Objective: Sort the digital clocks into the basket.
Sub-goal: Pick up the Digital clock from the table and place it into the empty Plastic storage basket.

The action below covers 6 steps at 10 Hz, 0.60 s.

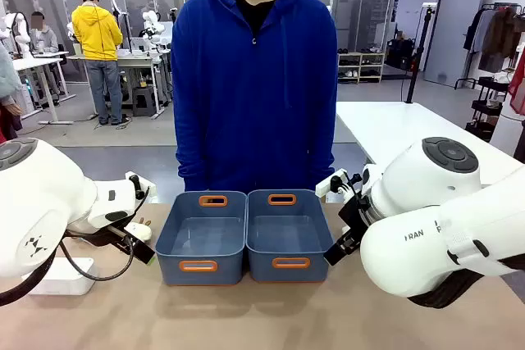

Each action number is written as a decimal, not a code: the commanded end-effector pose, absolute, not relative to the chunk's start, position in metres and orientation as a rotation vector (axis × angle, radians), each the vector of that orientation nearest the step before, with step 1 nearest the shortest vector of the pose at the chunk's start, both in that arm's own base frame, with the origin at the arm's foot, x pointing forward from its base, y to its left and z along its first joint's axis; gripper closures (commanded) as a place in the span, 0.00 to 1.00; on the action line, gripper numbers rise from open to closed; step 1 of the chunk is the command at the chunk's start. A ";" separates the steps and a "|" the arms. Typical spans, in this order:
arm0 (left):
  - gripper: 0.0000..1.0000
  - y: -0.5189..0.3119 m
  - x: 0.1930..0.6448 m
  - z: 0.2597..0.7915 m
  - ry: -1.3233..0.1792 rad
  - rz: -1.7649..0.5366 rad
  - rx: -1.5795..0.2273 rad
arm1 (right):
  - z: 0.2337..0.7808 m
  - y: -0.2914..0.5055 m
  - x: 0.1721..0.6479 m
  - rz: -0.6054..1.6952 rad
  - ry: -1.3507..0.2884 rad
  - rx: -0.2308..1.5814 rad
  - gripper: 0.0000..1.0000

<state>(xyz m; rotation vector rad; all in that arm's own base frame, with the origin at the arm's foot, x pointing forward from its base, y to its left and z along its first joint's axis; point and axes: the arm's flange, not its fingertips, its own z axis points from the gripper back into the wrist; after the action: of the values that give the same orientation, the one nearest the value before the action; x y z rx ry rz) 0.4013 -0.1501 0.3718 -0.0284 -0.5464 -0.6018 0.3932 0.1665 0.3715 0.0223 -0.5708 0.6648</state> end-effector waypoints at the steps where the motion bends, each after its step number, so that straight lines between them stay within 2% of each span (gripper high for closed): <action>1: 0.00 -0.150 0.401 0.372 -0.546 -0.602 -0.028 | 0.371 0.167 0.393 0.665 -0.571 0.022 0.00; 6: 0.00 -0.150 0.401 0.372 -0.546 -0.602 -0.028 | 0.371 0.167 0.393 0.665 -0.571 0.022 0.00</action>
<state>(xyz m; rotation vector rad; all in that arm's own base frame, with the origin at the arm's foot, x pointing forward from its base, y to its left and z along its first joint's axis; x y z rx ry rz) 0.4012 -0.1506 0.3718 -0.0283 -0.5464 -0.6029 0.3932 0.1666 0.3715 0.0212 -0.5709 0.6668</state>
